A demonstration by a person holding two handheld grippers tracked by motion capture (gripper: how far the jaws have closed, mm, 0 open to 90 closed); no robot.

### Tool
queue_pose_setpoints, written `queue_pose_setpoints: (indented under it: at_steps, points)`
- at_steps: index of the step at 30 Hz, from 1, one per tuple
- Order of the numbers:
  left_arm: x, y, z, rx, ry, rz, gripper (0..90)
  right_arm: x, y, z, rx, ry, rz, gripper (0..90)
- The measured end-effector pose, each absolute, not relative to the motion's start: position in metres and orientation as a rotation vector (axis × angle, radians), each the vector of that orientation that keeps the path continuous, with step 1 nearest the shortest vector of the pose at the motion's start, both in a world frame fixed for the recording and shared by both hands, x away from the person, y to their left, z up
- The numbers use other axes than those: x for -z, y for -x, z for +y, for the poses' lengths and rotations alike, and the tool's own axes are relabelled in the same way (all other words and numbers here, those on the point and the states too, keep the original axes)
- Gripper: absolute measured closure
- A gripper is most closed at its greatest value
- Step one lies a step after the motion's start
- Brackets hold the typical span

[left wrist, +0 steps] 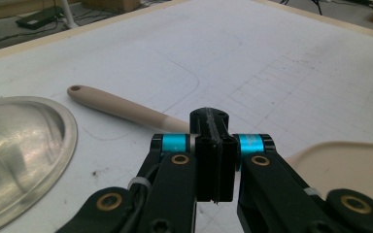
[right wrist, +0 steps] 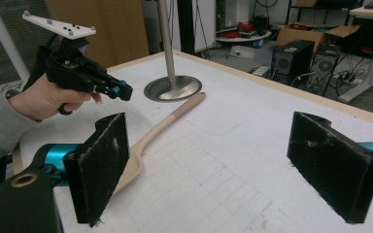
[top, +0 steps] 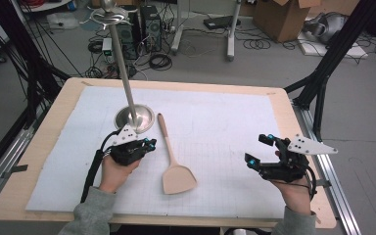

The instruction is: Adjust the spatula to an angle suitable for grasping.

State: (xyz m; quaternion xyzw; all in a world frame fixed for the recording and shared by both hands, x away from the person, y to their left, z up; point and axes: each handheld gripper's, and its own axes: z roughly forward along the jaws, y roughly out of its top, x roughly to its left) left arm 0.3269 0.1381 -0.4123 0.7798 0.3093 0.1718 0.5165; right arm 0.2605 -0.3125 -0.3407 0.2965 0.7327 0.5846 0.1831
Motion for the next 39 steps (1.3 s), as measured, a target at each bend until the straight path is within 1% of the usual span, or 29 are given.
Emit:
queue_pose_setpoints:
  at_steps: [5, 14, 20, 39]
  points:
    - [0.415, -0.332, 0.131, -0.374, -1.875, 0.74, 89.6, 0.341, -0.26, -0.312, -1.648, -0.843, 2.076, 14.3]
    - [0.416, -0.339, 0.108, -0.349, -1.922, 0.719, 89.7, 0.341, -0.261, -0.311, -1.646, -0.839, 2.079, 14.3]
    - [0.425, -0.347, 0.1, -0.315, -1.944, 0.731, 89.6, 0.341, -0.261, -0.312, -1.647, -0.832, 2.08, 14.3]
    - [0.439, -0.348, 0.078, -0.285, -2.014, 0.714, 89.6, 0.344, -0.263, -0.308, -1.619, -0.83, 2.126, 14.3]
